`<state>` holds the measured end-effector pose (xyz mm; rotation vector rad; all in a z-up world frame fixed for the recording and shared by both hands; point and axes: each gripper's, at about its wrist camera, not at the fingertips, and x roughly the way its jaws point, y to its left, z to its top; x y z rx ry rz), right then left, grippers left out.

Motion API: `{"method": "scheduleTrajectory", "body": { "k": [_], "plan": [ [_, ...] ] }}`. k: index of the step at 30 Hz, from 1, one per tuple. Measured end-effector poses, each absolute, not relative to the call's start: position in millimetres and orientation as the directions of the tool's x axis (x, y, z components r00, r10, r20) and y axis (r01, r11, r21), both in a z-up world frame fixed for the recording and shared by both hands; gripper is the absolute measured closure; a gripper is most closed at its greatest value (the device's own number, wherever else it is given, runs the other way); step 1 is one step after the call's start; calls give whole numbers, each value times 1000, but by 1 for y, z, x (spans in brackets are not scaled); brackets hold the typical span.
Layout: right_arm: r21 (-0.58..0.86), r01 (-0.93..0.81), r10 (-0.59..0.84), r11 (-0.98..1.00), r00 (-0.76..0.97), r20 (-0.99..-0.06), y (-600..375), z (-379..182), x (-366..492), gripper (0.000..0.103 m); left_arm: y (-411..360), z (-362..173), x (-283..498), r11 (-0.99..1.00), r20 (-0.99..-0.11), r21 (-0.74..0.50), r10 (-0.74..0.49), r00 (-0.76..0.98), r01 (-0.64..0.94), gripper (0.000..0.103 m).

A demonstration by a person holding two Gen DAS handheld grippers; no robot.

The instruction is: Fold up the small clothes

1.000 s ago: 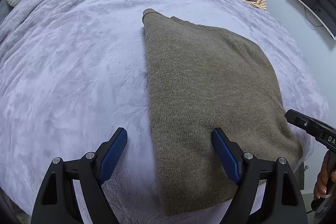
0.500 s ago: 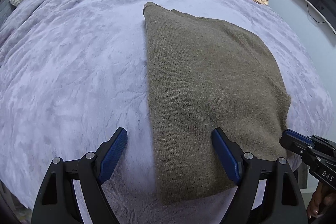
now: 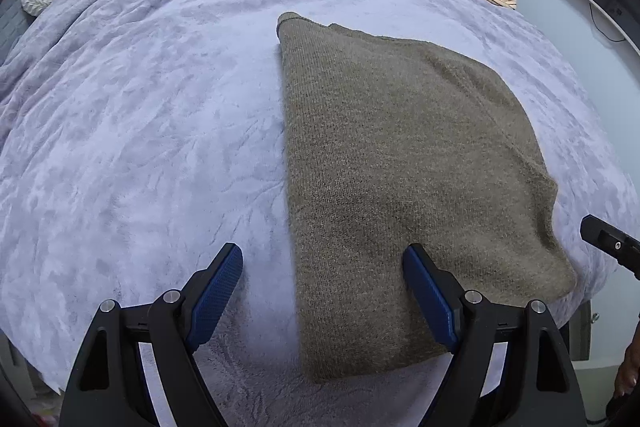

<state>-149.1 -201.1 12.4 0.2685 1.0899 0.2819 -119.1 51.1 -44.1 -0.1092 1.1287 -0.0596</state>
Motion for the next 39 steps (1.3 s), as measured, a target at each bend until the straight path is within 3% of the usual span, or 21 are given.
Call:
{"method": "scheduleTrajectory", "body": {
  "k": [4,8,9,10,11,18,26,39],
  "plan": [
    [350,-65,342,935,433,-834,-203,16,-140,56,50,-36,-118,995,-897,-100,-87,432,-6,19],
    [349,-66,343,935,424,-838,-194,20,-129,54,52,-27,-114,993,-893,-113,-95,440,-14,19],
    [343,-63,337,937,419,-843,-191,20,-126,49,52,-25,-113,993,-888,-116,-96,449,-17,18],
    [337,-58,330,940,414,-848,-188,21,-122,39,53,-22,-112,993,-885,-118,-97,455,-19,12],
    [333,-50,323,942,413,-852,-186,21,-119,35,53,-20,-111,992,-883,-123,-99,459,-23,0],
    [274,-75,279,959,426,-861,-163,32,-105,17,53,-2,-101,993,-871,-114,-85,484,-30,0],
    [202,-69,212,977,392,-895,-147,34,-94,16,54,5,-93,994,-872,-43,14,489,-105,0],
    [131,-28,132,991,377,-917,-148,30,-88,16,48,4,-91,996,-881,-20,25,472,-90,0]
  ]
}}
